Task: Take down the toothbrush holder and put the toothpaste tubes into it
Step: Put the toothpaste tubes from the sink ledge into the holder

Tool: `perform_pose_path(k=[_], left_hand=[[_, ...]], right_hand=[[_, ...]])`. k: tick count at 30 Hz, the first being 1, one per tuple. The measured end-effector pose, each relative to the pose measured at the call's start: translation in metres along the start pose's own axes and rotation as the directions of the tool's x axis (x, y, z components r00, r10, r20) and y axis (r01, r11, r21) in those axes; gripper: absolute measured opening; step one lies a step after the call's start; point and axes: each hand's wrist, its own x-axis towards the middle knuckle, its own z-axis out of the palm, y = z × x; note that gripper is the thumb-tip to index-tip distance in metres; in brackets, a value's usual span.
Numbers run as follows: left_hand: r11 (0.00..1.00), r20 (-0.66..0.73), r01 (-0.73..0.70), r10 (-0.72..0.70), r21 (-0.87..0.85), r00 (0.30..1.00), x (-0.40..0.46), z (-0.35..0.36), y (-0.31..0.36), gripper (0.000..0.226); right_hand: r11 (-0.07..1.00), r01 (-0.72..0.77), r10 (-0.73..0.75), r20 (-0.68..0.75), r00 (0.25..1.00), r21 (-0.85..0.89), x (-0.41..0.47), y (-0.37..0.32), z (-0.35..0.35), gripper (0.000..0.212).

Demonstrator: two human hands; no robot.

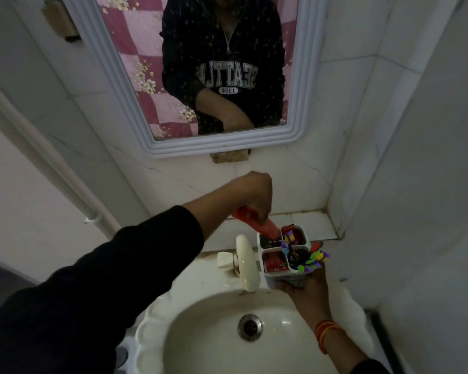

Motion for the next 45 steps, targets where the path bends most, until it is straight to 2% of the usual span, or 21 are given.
perform_pose_path(k=[3, 5, 7, 10, 12, 15, 16, 18, 20, 22, 25, 27, 29, 32, 34, 36, 38, 40, 42, 45], left_hand=[[0.999, 0.026, 0.010, -0.009, -0.047, 1.000, 0.005, 0.016, 0.011, 0.043], [0.991, 0.031, 0.027, -0.023, -0.133, 0.999, 0.006, 0.026, 0.012, 0.042], [0.959, 0.071, 0.071, -0.053, -0.273, 0.996, 0.009, 0.037, 0.012, 0.037], [0.853, 0.088, 0.142, -0.113, -0.503, 0.990, 0.013, 0.048, 0.004, 0.037], [0.741, 0.079, 0.160, -0.144, -0.652, 0.986, 0.015, 0.049, -0.008, 0.040], [0.572, 0.008, 0.149, -0.242, -0.807, 0.970, 0.021, 0.049, -0.040, 0.035], [0.575, -0.025, 0.154, -0.290, -0.804, 0.957, 0.023, 0.051, -0.055, 0.030], [0.718, -0.078, 0.221, -0.358, -0.661, 0.931, 0.028, 0.060, -0.089, 0.018], [0.850, -0.092, 0.320, -0.390, -0.418, 0.916, 0.029, 0.076, -0.119, 0.023], [0.915, -0.046, 0.357, -0.371, -0.191, 0.927, 0.031, 0.096, -0.140, 0.034], [0.928, 0.001, 0.365, -0.366, -0.073, 0.931, 0.034, 0.124, -0.159, 0.043], [0.934, 0.007, 0.356, -0.356, -0.038, 0.934, 0.040, 0.139, -0.165, 0.050], [0.942, -0.023, 0.334, -0.334, 0.027, 0.942, 0.045, 0.153, -0.168, 0.049], [0.930, -0.095, 0.338, -0.327, 0.146, 0.940, 0.045, 0.162, -0.165, 0.038], [0.928, -0.144, 0.313, -0.288, 0.203, 0.947, 0.043, 0.163, -0.165, 0.038], [0.952, -0.221, 0.250, -0.209, 0.177, 0.953, 0.041, 0.157, -0.164, 0.040], [0.981, -0.216, 0.168, -0.186, -0.099, 0.958, 0.039, 0.141, -0.156, 0.039], [0.906, -0.055, 0.081, -0.114, -0.416, 0.992, 0.035, 0.117, -0.139, 0.040], [0.912, 0.015, -0.024, 0.033, -0.409, 0.999, 0.029, 0.090, -0.120, 0.046], [0.970, 0.037, -0.142, 0.152, -0.197, 0.988, 0.020, 0.052, -0.088, 0.044]], right_hand=[[0.999, -0.024, 0.024, -0.004, 1.000, 0.029, -0.002, -0.001, 0.001, 0.118], [0.996, -0.082, 0.081, 0.020, 0.996, 0.034, -0.001, -0.003, 0.000, 0.109], [0.996, -0.059, 0.054, 0.068, 0.996, 0.074, 0.001, 0.005, -0.004, 0.098], [0.997, -0.037, 0.035, 0.036, 0.999, 0.069, 0.000, 0.001, -0.002, 0.115], [0.987, -0.091, 0.089, 0.018, 0.996, 0.135, 0.002, -0.002, 0.002, 0.101], [0.999, 0.007, -0.009, 0.041, 0.999, 0.051, 0.005, 0.003, -0.003, 0.092], [0.999, 0.001, -0.003, 0.037, 0.999, 0.046, 0.006, 0.005, -0.003, 0.097], [0.997, -0.064, 0.063, 0.016, 0.998, 0.045, 0.003, 0.004, -0.001, 0.098], [0.996, -0.073, 0.071, -0.035, 0.997, -0.059, 0.002, 0.007, -0.002, 0.079], [0.995, -0.096, 0.096, 0.006, 0.995, 0.015, 0.006, 0.013, 0.001, 0.073], [0.954, -0.182, 0.157, 0.119, 0.980, 0.238, 0.015, 0.002, 0.011, 0.090], [0.909, -0.233, 0.159, 0.229, 0.960, 0.346, 0.018, -0.003, 0.018, 0.091], [0.871, -0.267, 0.190, 0.220, 0.957, 0.412, 0.021, -0.003, 0.018, 0.087], [0.930, -0.206, 0.167, 0.149, 0.975, 0.304, 0.018, 0.008, 0.009, 0.071], [0.976, -0.113, 0.112, 0.018, 0.994, 0.187, 0.012, 0.013, 0.006, 0.064], [0.975, -0.168, 0.171, -0.008, 0.985, 0.142, 0.009, 0.017, 0.004, 0.057], [0.984, -0.164, 0.165, -0.012, 0.986, 0.076, 0.007, 0.015, -0.002, 0.062], [0.990, -0.114, 0.114, 0.006, 0.993, 0.079, 0.011, 0.015, 0.001, 0.068], [0.995, -0.066, 0.069, -0.028, 0.997, 0.071, 0.011, 0.012, 0.000, 0.079], [0.997, -0.043, 0.042, 0.028, 0.999, 0.065, 0.011, 0.015, 0.000, 0.083]])
